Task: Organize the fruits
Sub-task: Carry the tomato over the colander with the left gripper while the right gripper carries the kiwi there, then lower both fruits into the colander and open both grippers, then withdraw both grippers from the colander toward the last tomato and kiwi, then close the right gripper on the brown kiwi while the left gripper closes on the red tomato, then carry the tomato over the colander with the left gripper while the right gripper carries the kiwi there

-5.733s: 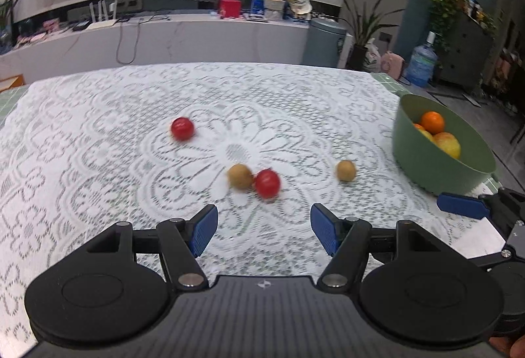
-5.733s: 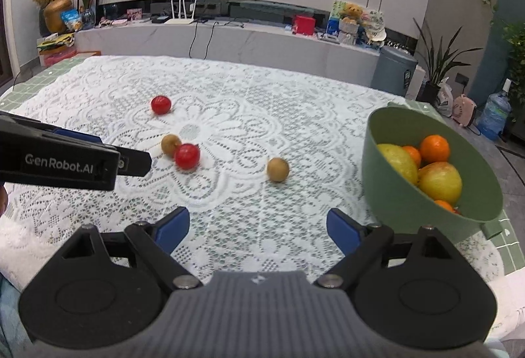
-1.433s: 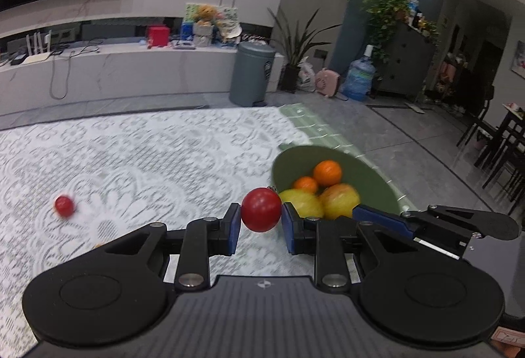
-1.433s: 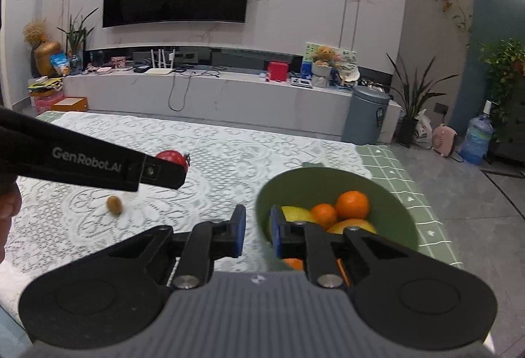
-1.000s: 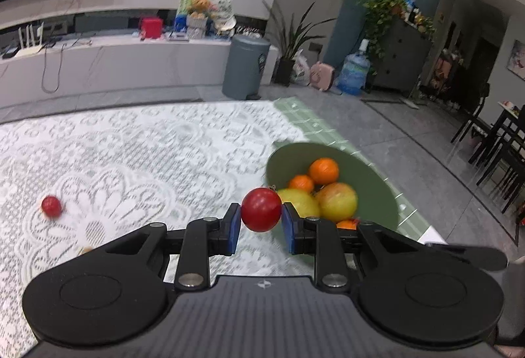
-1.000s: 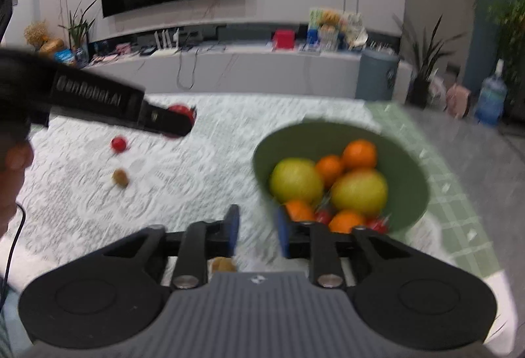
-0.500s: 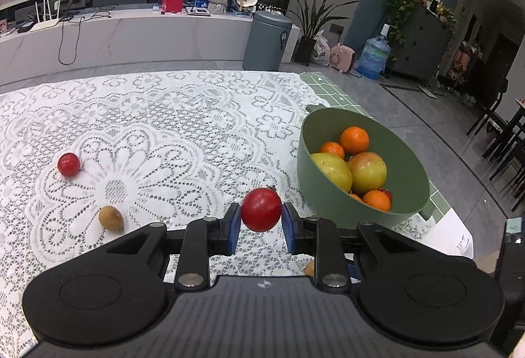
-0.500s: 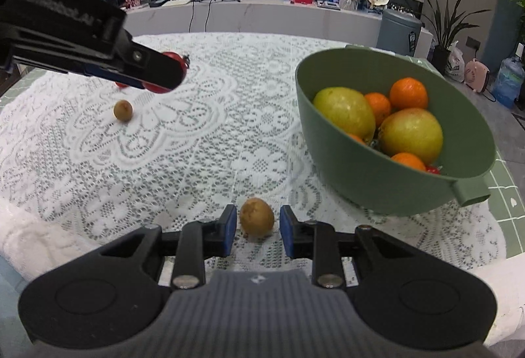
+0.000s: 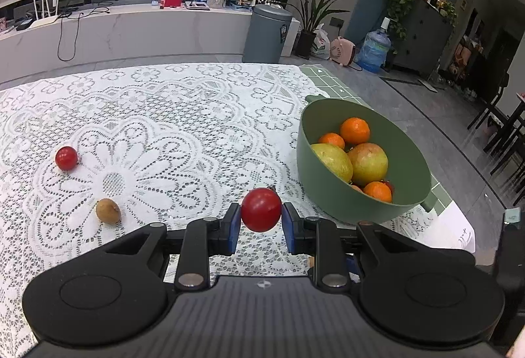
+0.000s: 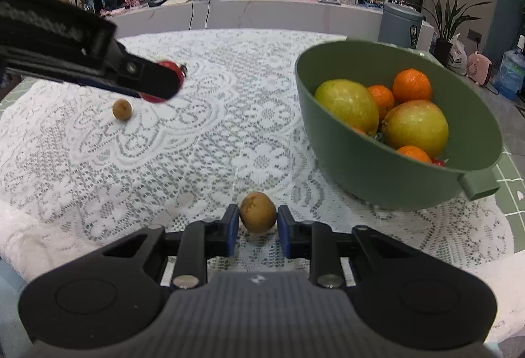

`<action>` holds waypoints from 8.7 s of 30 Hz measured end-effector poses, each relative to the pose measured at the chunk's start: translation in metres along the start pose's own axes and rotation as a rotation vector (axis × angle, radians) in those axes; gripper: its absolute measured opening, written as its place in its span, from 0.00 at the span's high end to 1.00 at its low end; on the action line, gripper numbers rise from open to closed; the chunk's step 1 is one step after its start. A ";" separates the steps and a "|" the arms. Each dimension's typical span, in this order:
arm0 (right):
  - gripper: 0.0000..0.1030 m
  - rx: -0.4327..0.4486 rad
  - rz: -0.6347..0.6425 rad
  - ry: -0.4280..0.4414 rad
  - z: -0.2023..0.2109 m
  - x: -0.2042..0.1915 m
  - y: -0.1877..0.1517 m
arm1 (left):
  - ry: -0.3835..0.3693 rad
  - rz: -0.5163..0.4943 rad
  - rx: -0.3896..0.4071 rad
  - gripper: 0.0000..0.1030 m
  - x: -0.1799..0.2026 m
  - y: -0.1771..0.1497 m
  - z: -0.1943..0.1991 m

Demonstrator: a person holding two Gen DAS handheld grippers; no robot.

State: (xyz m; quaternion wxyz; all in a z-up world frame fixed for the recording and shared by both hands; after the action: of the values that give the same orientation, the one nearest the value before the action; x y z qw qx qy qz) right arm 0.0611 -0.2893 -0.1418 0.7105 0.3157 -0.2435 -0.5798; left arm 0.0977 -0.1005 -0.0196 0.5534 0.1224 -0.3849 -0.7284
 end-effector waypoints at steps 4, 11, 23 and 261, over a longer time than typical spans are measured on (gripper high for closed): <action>0.79 0.035 -0.005 0.026 0.020 0.007 0.013 | -0.010 -0.032 0.006 0.71 0.008 0.005 0.001; 0.79 0.104 0.034 0.004 0.052 0.028 0.044 | -0.044 -0.073 0.025 0.71 0.028 0.021 0.001; 0.79 0.048 0.072 -0.063 0.055 0.085 0.084 | -0.150 -0.109 -0.014 0.71 0.067 0.049 -0.027; 0.79 0.257 0.144 -0.045 0.045 -0.013 0.076 | -0.008 -0.085 0.162 0.68 -0.017 0.031 0.026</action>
State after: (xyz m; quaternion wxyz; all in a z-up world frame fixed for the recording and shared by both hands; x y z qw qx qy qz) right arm 0.0777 -0.2743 -0.0553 0.6985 0.3728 -0.3534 -0.4983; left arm 0.1096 -0.0767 0.0153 0.5087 0.1802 -0.4391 -0.7183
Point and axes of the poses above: each gripper's, at about its wrist camera, not at the fingertips, and z roughly against the way its jaws point, x to its right, y to its top, the point moved 1 cm from there along -z, roughly the way its jaws point, and after that the axes turned 2 degrees about -y, right-handed, at the moved point
